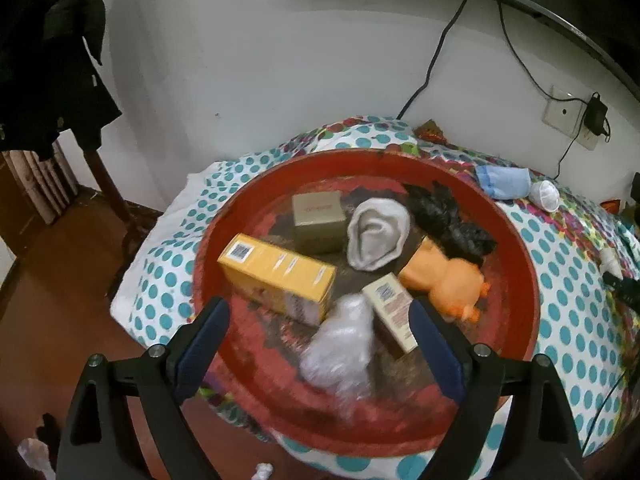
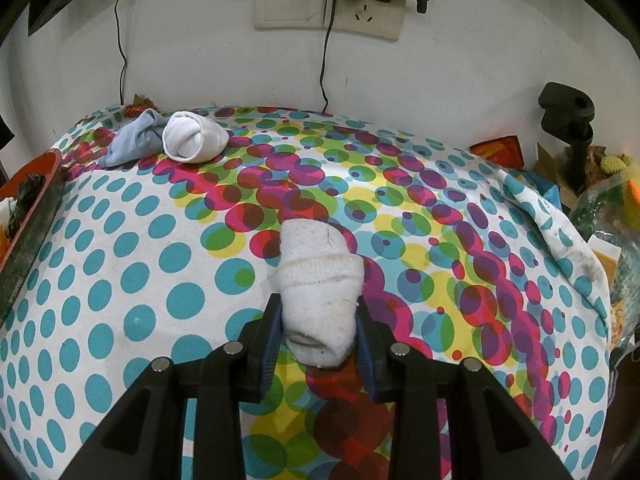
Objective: Organize objects
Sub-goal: 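Carry the white rolled sock in the right gripper over the red tray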
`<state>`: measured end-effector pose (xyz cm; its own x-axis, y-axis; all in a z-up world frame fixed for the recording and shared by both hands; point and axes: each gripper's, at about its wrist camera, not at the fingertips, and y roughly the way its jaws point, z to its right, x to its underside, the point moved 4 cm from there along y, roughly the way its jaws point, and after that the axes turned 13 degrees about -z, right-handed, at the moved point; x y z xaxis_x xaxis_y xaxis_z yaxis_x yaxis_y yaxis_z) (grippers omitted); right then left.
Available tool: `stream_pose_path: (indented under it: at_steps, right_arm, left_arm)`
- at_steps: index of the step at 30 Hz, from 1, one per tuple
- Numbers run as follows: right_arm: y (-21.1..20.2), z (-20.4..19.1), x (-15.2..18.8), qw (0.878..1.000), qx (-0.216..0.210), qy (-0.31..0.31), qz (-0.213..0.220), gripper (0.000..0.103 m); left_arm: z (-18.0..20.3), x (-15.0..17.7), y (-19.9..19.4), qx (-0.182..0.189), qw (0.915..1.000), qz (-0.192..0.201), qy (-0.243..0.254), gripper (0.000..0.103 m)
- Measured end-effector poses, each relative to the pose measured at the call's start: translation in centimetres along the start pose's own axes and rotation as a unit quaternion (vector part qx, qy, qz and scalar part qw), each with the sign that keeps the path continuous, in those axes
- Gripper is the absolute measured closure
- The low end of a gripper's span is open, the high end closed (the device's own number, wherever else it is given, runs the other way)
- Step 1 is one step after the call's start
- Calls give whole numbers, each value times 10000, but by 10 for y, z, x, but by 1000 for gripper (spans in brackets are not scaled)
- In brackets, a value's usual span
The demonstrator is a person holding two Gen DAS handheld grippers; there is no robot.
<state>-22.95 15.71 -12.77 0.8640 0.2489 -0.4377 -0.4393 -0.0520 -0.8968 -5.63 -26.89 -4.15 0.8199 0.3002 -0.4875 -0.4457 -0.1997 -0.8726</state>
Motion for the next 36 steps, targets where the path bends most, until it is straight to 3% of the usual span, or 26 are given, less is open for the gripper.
stream_pose_path:
  at_steps: [6,12,17,24,29,36]
  right_arm:
    - [-1,-3,1,9999,117,-62,14,70]
    - [-2,5,1,9995,299,-114,24,70]
    - [-2,14,1,9988,388,283,-51,70]
    - [-7,20,3,9977,622,143,-235,71]
    - [-3,12,-4,9978,612,53,-254,72]
    - [-17,-20,11,9985,487,-48,-224,72]
  left_arm:
    - [-11,10,-9,-268,9994,198,80,13]
    - [-17,9,-17,-114,9994,323,-20,9]
    - [-15,11,-12,-160,9994,277,101,6]
    - [-10,14,-6,-9,9997,200,153,6]
    - [-11,15,-4,21,9998,164,120,6]
    - [-12,15,-3,67,9998,140,94,6]
